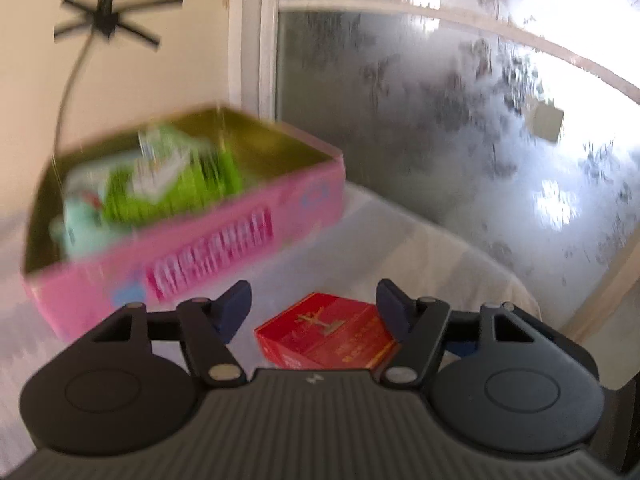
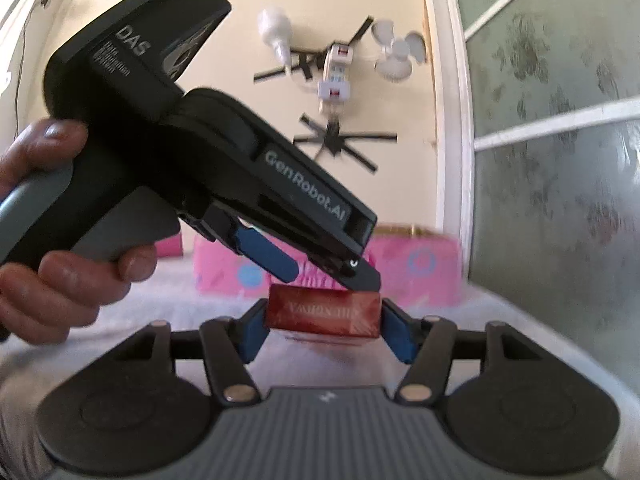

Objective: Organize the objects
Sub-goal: 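Carry the red box with the left gripper and drop it into the tin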

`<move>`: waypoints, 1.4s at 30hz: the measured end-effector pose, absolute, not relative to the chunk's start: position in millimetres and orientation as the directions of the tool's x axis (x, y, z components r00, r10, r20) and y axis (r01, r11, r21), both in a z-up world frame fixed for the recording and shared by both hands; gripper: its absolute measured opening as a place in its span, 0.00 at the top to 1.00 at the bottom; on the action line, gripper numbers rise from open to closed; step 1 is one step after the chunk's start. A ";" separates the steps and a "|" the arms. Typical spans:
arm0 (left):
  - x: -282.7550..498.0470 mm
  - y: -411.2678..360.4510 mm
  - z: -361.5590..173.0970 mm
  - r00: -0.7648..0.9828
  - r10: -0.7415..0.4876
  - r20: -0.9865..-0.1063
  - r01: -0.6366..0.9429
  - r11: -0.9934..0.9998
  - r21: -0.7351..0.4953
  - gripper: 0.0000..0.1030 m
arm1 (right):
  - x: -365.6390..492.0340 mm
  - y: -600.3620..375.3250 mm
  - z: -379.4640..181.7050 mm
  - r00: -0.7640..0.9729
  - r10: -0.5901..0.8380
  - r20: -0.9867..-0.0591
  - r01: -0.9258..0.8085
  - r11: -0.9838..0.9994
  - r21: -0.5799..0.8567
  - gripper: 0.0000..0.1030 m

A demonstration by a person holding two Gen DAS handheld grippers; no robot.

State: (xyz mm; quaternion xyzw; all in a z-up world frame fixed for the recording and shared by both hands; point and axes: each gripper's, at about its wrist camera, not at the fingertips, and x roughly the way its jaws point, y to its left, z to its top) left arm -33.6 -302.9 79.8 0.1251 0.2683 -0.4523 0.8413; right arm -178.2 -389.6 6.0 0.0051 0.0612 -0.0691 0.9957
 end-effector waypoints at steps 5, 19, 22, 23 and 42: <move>-7.6 -319.6 118.9 0.508 -0.707 -0.493 0.816 0.578 0.012 0.31 | -139.8 -409.1 38.9 0.986 -0.158 -0.056 0.158 0.987 0.001 0.43; 93.4 -322.2 119.6 0.695 -0.517 -0.501 0.589 0.808 -0.017 0.20 | 9.6 -448.1 66.7 0.963 -0.173 -0.206 0.158 0.984 -0.084 0.22; 92.5 -316.8 114.4 0.701 -0.506 -0.503 0.590 0.808 0.010 0.17 | 3.7 -444.1 57.4 0.965 -0.161 -0.207 0.145 0.985 -0.091 0.21; 91.9 -317.3 112.4 0.705 -0.498 -0.505 0.587 0.809 0.021 0.17 | -2.2 -442.3 54.0 0.964 -0.162 -0.210 0.147 0.985 -0.086 0.20; 66.0 -278.5 92.0 0.699 -0.456 -0.551 0.560 0.828 0.024 0.17 | -80.2 -435.6 37.9 0.957 -0.198 -0.210 0.237 0.955 0.176 0.19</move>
